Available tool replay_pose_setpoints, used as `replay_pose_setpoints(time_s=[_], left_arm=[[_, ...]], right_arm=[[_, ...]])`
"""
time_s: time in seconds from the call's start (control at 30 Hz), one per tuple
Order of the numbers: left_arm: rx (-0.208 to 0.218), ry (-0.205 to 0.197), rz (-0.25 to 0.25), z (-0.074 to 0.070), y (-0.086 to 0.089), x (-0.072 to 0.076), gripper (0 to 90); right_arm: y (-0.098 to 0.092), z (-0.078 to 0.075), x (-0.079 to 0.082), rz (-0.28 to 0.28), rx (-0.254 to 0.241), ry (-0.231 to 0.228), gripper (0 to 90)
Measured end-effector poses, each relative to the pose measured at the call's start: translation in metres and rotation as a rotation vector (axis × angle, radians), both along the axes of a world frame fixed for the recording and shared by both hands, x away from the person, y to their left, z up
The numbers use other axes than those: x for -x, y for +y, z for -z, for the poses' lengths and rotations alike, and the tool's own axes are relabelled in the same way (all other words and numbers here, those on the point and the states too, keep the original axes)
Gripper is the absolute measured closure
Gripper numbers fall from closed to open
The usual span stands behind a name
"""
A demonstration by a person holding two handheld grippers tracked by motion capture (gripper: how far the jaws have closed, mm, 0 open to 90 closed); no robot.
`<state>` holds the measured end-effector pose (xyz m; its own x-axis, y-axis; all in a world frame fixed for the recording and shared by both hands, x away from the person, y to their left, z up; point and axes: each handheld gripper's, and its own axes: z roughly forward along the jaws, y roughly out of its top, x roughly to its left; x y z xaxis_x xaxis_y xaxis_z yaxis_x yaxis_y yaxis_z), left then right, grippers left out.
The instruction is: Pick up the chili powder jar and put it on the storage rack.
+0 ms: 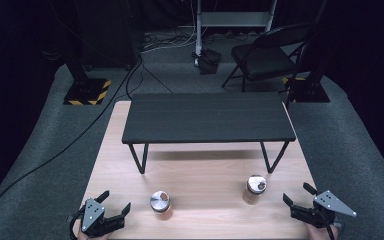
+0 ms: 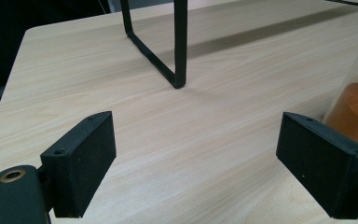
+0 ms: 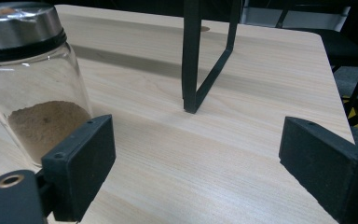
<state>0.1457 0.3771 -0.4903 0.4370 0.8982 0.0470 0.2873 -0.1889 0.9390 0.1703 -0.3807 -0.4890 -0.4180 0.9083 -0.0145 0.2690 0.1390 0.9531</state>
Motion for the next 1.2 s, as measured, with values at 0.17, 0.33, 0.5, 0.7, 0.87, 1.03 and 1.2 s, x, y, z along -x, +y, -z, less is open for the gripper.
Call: replay_pose_setpoints(time_s=[0.17,0.33,0.5,0.7,0.87,1.03,1.2], left_arm=[[0.003,0.024,0.004,-0.0008,-0.0015,-0.0028,11.9],[0.042,-0.036,0.001,0.0055,0.0011,0.0015,12.2],[0.044,-0.03,-0.011,0.0053,0.0007,-0.0025,12.2],[0.045,-0.017,-0.009,0.0039,0.0009,-0.0047,12.1],[0.032,-0.017,-0.003,0.003,-0.0008,-0.0047,12.1],[0.038,-0.01,-0.001,0.0026,0.0004,-0.0057,12.1],[0.032,-0.013,0.005,0.0026,0.0003,-0.0057,12.0]], right_arm=[[0.0006,0.0005,-0.0023,-0.001,0.005,0.007,9.9],[-0.0006,0.001,-0.003,0.001,-0.004,0.008,9.9],[-0.0009,0.0007,-0.0041,-0.002,-0.004,0.01,9.9],[-0.0011,0.0009,-0.0046,-0.002,-0.007,0.01,9.9],[-0.0005,0.001,-0.0038,-0.001,-0.007,0.009,9.9],[-0.0002,0.0006,-0.0041,0.0,-0.007,0.013,9.9],[-0.0005,0.0009,-0.0042,-0.001,-0.008,0.011,9.9]])
